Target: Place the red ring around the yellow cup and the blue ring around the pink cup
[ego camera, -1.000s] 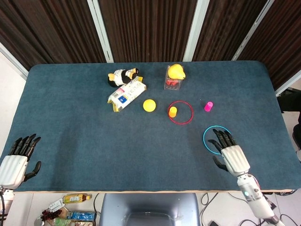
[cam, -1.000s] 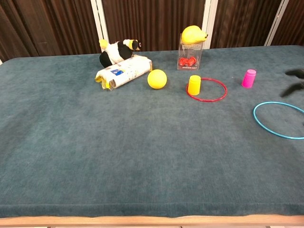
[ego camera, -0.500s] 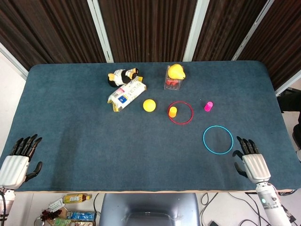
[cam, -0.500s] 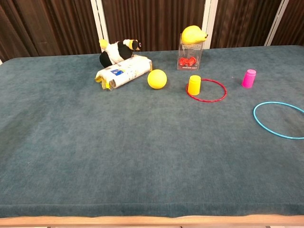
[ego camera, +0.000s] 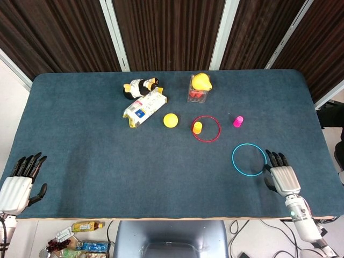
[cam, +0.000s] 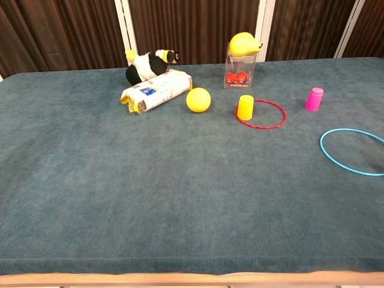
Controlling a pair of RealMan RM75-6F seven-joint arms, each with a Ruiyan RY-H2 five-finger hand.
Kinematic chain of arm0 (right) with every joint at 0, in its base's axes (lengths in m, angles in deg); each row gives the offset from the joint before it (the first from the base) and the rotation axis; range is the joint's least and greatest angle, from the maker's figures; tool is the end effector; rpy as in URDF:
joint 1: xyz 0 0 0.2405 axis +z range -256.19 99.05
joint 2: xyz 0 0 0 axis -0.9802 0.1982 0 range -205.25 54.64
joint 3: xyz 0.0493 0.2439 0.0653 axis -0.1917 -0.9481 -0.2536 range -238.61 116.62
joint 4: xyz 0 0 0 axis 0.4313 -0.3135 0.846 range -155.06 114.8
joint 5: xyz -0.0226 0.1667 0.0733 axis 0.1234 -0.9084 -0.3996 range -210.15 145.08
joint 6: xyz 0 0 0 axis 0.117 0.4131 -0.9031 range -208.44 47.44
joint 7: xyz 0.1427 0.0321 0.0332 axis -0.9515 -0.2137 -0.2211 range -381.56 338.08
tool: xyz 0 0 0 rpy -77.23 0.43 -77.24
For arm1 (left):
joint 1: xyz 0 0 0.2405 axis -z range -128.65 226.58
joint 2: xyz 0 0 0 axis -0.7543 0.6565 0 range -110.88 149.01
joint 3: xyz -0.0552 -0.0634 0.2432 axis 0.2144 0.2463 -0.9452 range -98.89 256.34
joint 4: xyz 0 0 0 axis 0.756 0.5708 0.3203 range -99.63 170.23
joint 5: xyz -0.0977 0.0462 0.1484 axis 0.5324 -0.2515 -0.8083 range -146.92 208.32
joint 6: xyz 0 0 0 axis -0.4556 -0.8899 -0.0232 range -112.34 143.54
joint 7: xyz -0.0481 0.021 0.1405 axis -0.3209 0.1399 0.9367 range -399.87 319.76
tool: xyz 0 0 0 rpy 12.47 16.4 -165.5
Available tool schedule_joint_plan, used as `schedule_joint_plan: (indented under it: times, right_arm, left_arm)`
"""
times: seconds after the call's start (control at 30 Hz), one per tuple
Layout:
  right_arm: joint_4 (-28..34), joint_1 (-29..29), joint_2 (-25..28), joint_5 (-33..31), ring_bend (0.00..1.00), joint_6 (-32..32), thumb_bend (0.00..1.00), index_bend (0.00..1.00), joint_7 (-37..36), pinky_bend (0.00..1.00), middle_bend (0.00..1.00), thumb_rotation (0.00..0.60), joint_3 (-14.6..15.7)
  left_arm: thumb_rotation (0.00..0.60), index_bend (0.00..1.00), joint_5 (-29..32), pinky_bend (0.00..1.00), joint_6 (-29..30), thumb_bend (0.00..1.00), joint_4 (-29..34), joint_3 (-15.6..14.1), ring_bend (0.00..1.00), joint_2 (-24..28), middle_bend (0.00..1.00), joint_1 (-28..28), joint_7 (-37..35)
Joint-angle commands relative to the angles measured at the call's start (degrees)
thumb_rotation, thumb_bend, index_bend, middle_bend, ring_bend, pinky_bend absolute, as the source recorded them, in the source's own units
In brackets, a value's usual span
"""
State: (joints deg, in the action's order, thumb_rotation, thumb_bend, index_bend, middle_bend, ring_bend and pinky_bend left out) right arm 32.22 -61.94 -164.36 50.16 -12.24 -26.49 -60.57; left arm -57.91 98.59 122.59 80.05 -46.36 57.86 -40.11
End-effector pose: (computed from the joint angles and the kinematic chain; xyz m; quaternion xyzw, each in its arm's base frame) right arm -0.3635 -0.2514 0.0679 0.6837 -0.3793 0.2759 0.5591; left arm -0.3007 0.2023 0.1729 -0.6425 -0.3542 -0.3786 0.5643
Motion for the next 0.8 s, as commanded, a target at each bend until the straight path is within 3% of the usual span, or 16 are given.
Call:
schedule_joint_plan:
  times: [0.03, 0.8]
  right_arm:
    - [-0.74, 0.33, -0.52, 0.39, 0.0, -0.23, 0.49, 0.6, -0.42, 0.0, 0.06, 0.6, -0.26]
    - [-2.84, 2.09, -3.5, 2.48, 0.0, -1.44, 0.49, 0.64, -2.59, 0.0, 0.08, 0.6, -0.79]
  left_arm:
    - [0.6, 0.0, 0.06, 0.06, -0.13, 0.43, 0.04, 0.01, 0.0, 0.02, 0.0, 0.06, 0.13]
    - [0.6, 0.0, -0.04, 0.06, 0.01, 0.43, 0.17, -0.11, 0.0, 0.27, 0.0, -0.03, -0.3]
